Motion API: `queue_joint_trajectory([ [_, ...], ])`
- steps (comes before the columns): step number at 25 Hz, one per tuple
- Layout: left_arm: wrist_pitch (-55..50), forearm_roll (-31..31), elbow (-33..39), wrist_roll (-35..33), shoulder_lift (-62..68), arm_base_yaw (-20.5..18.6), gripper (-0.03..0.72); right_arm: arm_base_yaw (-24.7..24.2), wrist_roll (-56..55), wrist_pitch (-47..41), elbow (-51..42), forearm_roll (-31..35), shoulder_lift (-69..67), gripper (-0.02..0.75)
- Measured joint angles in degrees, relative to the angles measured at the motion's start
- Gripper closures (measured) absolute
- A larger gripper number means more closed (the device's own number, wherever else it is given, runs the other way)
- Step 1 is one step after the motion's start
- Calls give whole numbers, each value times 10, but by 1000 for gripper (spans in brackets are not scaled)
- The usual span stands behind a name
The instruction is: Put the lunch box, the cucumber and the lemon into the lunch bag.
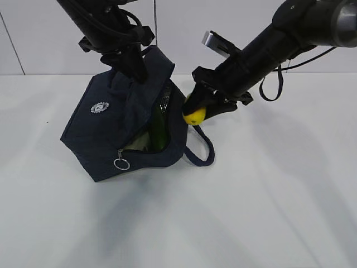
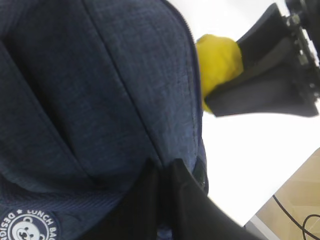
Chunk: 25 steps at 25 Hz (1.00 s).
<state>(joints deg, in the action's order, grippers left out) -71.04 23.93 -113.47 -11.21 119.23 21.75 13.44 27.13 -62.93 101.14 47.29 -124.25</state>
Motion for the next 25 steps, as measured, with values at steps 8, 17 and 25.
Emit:
queue_joint_trajectory([
  [8,0,0,0,0,-2,0,683,0,131,-3,0,168,-33,388],
  [17,-1,-3,0,0,-10,0,683,0,210,-43,0,276,-80,285],
  [25,-2,-4,0,1,-10,0,683,0,214,-45,0,283,-80,196],
])
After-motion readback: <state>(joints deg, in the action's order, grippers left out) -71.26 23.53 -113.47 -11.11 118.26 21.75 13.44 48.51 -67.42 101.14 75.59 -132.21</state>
